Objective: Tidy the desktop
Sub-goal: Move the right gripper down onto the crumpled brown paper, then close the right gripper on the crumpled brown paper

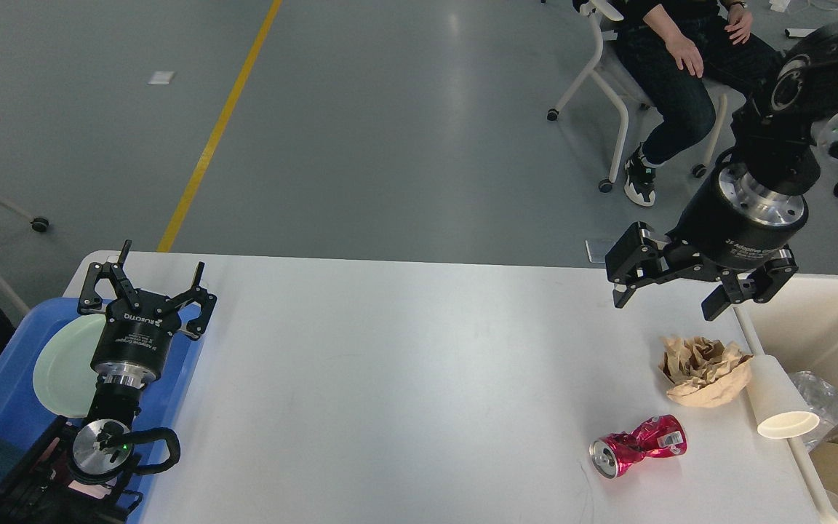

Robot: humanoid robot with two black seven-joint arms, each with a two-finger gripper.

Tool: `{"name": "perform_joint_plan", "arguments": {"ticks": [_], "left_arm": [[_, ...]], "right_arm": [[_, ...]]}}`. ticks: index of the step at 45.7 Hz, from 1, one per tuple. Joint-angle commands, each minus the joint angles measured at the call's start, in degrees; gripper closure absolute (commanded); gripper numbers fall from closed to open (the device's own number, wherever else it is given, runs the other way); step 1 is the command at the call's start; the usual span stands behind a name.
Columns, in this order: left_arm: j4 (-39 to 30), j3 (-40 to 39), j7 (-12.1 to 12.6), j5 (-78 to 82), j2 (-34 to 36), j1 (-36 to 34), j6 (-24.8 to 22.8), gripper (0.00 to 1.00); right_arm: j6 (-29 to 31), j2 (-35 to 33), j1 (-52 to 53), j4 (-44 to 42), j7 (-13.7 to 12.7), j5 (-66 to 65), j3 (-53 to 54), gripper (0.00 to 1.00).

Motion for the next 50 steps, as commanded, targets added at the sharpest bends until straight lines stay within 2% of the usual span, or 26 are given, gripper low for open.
{"name": "perform_joint_plan", "arguments": {"ticks": [1, 8, 15, 22, 29, 37, 50], "left_arm": [[0.0, 0.0, 0.0, 0.0, 0.0, 0.0, 0.0, 0.04], [0.0, 0.0, 0.0, 0.0, 0.0, -0.1, 0.0, 0.04], [0.0, 0.0, 0.0, 0.0, 0.0, 0.0, 0.0, 0.04], [0.0, 0.0, 0.0, 0.0, 0.0, -0.1, 0.0, 0.04], [0.0, 0.0, 0.0, 0.0, 0.0, -0.1, 0.0, 0.04], [0.0, 0.0, 0.0, 0.0, 0.0, 0.0, 0.0, 0.04], [0.0, 0.0, 0.0, 0.0, 0.0, 0.0, 0.0, 0.04]], "right_arm": [[-2.1, -2.3, -7.3, -4.0, 0.0, 0.2, -0.2, 0.0], [-7.7, -4.6, -24.3, -14.1, 0.0, 4.0, 0.7, 0.0], [-14.1, -5.3, -37.2, -23.6, 0.1, 16.1, 0.8, 0.0], [-21.9, -5.2, -49.0, -30.1, 0.1, 20.7, 4.9, 0.0], [-28.4, -5.2, -56.0, -35.2, 0.0, 21.8, 11.2, 0.0], [-32.6, -4.8, -61.4, -42.3, 0.0, 27.5, 13.8, 0.0], [-35.8, -4.8, -64.2, -43.3, -0.1, 28.2, 13.8, 0.0]]}}
